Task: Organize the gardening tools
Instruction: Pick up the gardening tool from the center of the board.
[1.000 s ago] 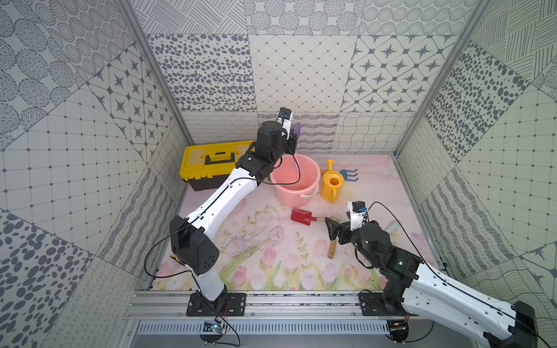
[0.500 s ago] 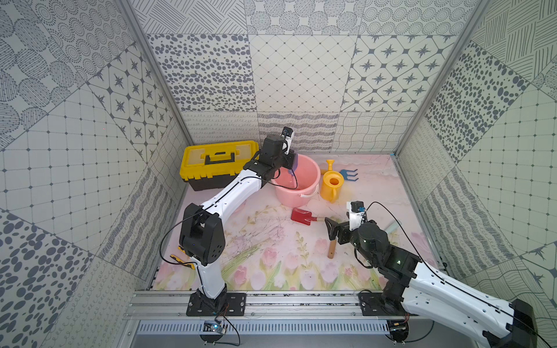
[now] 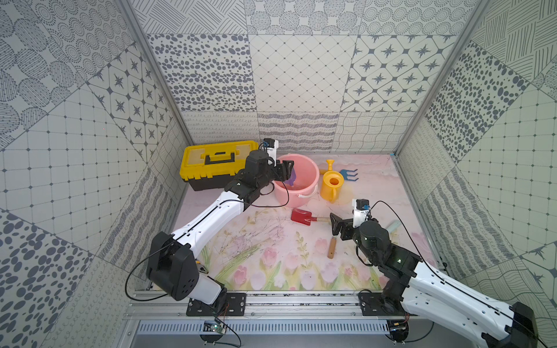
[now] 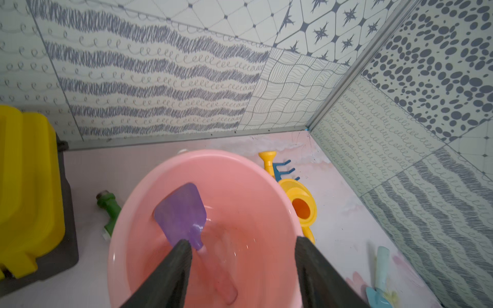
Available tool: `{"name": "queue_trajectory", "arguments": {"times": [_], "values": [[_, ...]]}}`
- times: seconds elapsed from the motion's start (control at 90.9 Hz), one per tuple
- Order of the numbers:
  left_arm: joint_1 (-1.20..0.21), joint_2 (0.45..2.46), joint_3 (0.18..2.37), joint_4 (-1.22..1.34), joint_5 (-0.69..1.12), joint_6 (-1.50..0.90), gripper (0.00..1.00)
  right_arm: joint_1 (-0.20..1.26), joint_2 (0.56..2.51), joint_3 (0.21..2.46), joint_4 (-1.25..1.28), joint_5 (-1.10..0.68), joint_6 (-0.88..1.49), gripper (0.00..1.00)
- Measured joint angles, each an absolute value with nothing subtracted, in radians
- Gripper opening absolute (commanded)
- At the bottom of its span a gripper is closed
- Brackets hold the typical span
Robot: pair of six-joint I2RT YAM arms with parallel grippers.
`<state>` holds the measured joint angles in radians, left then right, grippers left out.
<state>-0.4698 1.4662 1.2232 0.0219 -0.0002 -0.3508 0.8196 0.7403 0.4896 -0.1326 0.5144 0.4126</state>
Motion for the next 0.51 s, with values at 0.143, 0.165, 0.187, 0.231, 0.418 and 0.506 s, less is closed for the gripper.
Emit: {"name": "queue_trajectory", "arguments": {"times": [0.143, 0.165, 0.187, 0.231, 0.418, 0.506], "values": [[-0.520, 1.326, 1.023, 0.067, -0.006, -0.451, 0.71, 0.682, 0.762, 0.490, -0.151, 0.501, 0.456, 0.80], [-0.528, 1.309, 1.000, 0.071, -0.007, -0.462, 0.73, 0.650, 0.769, 0.490, -0.156, 0.490, 0.468, 0.78], [-0.541, 1.284, 0.968, 0.081, -0.012, -0.474, 0.75, 0.618, 0.780, 0.490, -0.162, 0.477, 0.480, 0.76], [-0.567, 1.240, 0.910, 0.096, -0.018, -0.497, 0.80, 0.555, 0.801, 0.490, -0.168, 0.456, 0.501, 0.75], [-0.682, 1.106, 0.745, 0.132, -0.056, -0.545, 0.87, 0.395, 0.987, 0.541, -0.198, 0.382, 0.556, 0.72], [-0.720, 1.068, 0.691, 0.141, -0.064, -0.554, 0.87, 0.294, 1.132, 0.623, -0.197, 0.331, 0.591, 0.69]]}}
